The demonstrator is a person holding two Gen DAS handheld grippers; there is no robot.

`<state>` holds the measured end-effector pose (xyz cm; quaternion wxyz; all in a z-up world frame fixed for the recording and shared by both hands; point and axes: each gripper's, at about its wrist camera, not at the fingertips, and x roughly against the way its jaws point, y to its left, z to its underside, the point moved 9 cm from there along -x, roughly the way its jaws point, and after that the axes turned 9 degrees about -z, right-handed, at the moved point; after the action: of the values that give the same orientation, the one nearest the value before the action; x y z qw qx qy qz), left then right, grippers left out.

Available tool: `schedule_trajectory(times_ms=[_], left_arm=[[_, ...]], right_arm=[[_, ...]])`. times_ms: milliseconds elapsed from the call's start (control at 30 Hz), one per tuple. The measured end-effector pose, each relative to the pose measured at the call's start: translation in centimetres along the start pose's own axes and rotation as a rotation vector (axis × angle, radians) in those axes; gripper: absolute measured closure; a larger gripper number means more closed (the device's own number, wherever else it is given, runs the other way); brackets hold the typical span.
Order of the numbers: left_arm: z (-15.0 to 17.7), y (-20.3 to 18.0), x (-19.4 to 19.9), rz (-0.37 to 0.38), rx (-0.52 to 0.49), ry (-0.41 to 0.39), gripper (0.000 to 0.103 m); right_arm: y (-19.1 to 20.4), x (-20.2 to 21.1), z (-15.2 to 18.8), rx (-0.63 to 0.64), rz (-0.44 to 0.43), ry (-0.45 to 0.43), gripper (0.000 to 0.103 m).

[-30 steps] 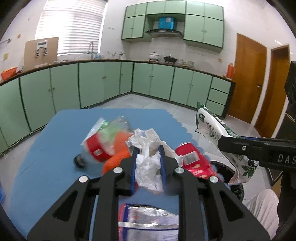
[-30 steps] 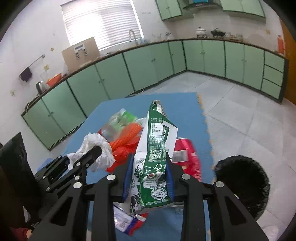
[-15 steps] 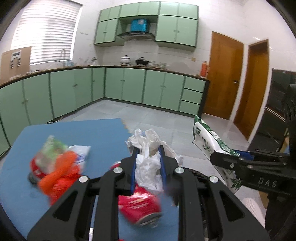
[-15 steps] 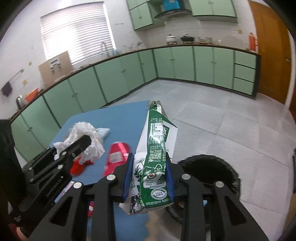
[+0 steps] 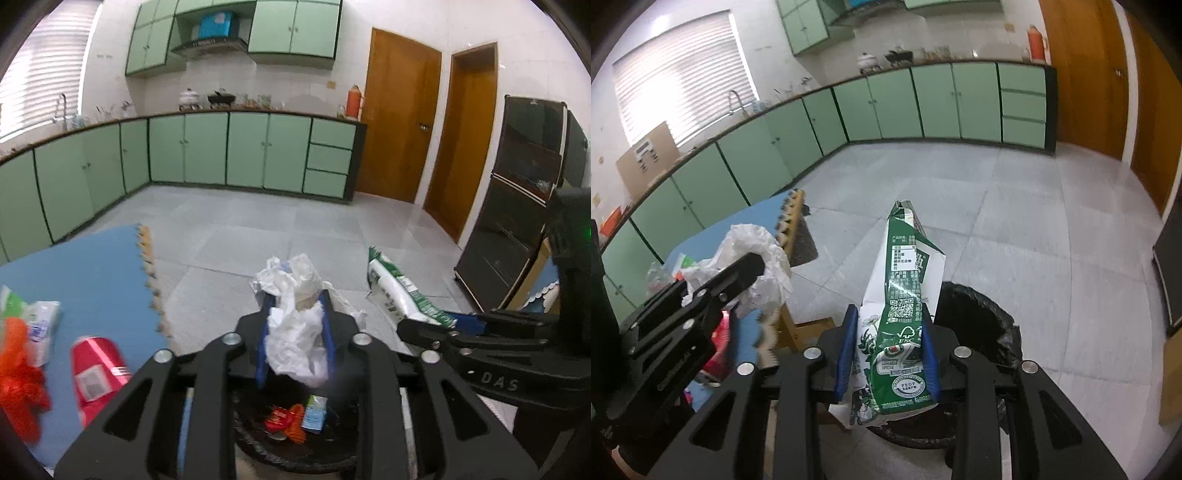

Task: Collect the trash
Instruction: 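Carry the tissue and milk carton over the bin and open both tools, then return both tools to the table, left tool toward the snack wrapper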

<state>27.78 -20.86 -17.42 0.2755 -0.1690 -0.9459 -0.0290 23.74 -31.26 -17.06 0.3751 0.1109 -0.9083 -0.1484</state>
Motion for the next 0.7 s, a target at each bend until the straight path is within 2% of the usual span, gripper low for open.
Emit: schedule_trajectory(times_ms=[67, 100, 167, 267, 400, 533, 700], left_arm=[[0.0, -0.2, -1.1, 0.024, 0.011, 0.021, 0.059], [0.1, -0.5, -1.7, 0.037, 0.016, 0.030, 0.055], [-0.2, -0.6, -2.2, 0.042, 0.015, 0.031, 0.048], [-0.2, -0.5, -2.4, 0.046, 0.015, 0.028, 0.044], [-0.7, 0.6, -1.9, 0.034, 0.038, 0.020, 0.039], [-1.1, 2.6, 0.2, -0.002, 0.068, -0.001, 0.035], [-0.6, 5.8, 3.8, -0.088, 0.074, -0.033, 0.031]], right_arm=[[-1.7, -0.7, 0.1, -0.028, 0.011, 0.016, 0.065], [-2.5, -1.0, 0.2, -0.044, 0.018, 0.022, 0.057], [-3.8, -1.4, 0.4, -0.066, 0.038, 0.029, 0.054], [-5.3, -1.2, 0.8, -0.088, 0.062, 0.025, 0.048], [-5.6, -0.5, 0.6, -0.083, 0.092, -0.001, 0.033], [-4.3, 0.2, 0.0, -0.049, 0.099, -0.037, 0.019], [-0.5, 0.9, -0.8, 0.029, 0.080, -0.111, 0.013]])
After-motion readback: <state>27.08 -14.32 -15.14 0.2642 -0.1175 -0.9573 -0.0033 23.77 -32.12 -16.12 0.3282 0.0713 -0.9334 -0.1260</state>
